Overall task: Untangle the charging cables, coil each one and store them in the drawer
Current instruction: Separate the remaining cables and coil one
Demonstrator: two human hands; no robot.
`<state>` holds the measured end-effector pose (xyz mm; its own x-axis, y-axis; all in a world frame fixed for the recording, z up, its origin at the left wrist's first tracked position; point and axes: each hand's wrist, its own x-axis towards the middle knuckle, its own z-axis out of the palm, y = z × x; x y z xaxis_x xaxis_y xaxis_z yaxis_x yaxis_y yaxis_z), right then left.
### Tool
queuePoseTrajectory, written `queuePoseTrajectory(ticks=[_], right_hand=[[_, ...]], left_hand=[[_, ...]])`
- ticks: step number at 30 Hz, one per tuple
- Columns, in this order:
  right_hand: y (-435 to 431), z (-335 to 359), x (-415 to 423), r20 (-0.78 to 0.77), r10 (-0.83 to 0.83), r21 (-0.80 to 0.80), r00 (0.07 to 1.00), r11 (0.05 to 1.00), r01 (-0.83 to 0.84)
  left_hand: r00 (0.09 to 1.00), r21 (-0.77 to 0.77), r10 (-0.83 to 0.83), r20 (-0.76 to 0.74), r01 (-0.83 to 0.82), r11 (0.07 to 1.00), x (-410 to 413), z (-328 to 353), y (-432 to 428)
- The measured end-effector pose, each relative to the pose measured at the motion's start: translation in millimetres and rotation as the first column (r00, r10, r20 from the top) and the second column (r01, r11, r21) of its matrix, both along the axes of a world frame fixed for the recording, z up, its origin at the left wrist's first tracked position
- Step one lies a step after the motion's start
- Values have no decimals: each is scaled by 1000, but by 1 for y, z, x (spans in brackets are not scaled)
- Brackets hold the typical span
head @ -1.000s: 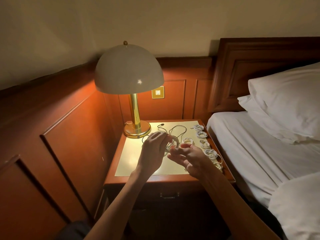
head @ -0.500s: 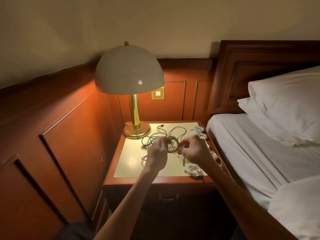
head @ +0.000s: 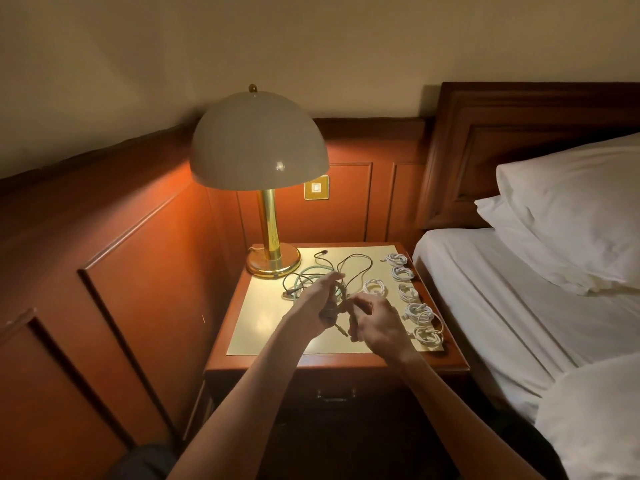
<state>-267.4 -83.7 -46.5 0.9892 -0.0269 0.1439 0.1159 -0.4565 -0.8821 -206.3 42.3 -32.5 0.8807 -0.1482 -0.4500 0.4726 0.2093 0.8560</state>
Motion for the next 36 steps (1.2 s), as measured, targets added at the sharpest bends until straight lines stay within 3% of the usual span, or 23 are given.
queuePoseTrajectory(ticks=[2,5,9,11,14,16,20,23,30,36], right_hand=[[-5,-3,1,-76,11,192,997,981,4],[-13,-2,1,-130,53,342,990,940,-5],[-31,6,4,-61,151,248,987,960,-132],[-38,11,4,-80,201,159,976,970,-186],[-37,15,5,-69,205,-44,976,977,-209],[-30,17,5,-15,168,-150,986,974,-168],[-13,15,0,38,79,-170,996,983,-71],[-1,7,-5,25,6,-188,1000,982,-1],[-6,2,-10,-102,-53,-6,993,999,53],[-2,0,-13,-115,-27,42,993,999,32]], left_hand=[[997,-12,-70,38,71,997,1,-4,6],[962,175,-197,188,164,971,-2,-4,10],[837,448,-383,391,190,874,-8,0,14],[805,568,-457,378,188,801,-7,1,16],[823,649,-514,241,258,716,0,5,15],[845,662,-489,216,242,710,5,3,11],[865,640,-330,377,14,768,9,-5,0],[889,624,-215,405,-97,775,17,-9,-5],[911,559,-204,358,-34,829,17,-24,-13],[909,555,-204,364,-35,831,22,-20,-18]])
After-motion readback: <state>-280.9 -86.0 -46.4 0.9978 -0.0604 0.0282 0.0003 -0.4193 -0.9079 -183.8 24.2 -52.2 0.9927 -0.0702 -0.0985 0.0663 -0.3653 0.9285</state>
